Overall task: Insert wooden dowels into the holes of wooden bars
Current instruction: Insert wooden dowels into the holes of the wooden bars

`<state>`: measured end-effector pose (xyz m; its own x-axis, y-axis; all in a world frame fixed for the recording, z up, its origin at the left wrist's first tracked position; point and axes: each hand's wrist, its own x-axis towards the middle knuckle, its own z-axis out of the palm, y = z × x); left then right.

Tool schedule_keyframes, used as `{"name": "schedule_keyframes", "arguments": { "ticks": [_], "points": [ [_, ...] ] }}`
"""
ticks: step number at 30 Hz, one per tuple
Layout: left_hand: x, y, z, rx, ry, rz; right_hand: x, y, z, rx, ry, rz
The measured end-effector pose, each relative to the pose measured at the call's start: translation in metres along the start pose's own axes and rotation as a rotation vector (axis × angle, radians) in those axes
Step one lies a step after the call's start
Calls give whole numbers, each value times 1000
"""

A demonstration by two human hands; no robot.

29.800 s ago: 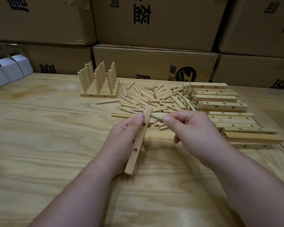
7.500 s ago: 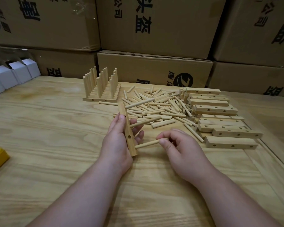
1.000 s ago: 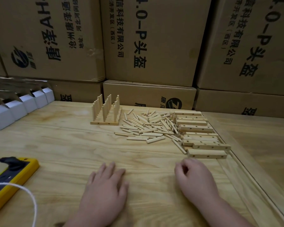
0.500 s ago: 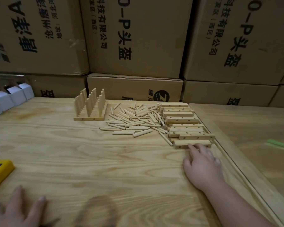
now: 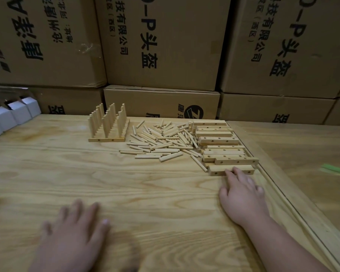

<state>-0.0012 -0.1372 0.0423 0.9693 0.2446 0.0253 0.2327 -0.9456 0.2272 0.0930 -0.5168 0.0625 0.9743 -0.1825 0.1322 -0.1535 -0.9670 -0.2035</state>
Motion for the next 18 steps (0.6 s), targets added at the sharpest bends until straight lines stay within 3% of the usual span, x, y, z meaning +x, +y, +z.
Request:
{"name": "schedule_keyframes", "arguments": {
  "ticks": [4,9,13,18],
  "points": [
    [8,93,6,45,-49,299,-1,1,0,10,2,-10],
    [29,179,27,-118,-80,502,-1,0,0,41,30,-32],
    [44,205,34,-149,-5,545,-5,-1,1,62,123,-195],
    [48,205,39,-216,48,522,-2,2,5,110,167,-190]
  ]
}}
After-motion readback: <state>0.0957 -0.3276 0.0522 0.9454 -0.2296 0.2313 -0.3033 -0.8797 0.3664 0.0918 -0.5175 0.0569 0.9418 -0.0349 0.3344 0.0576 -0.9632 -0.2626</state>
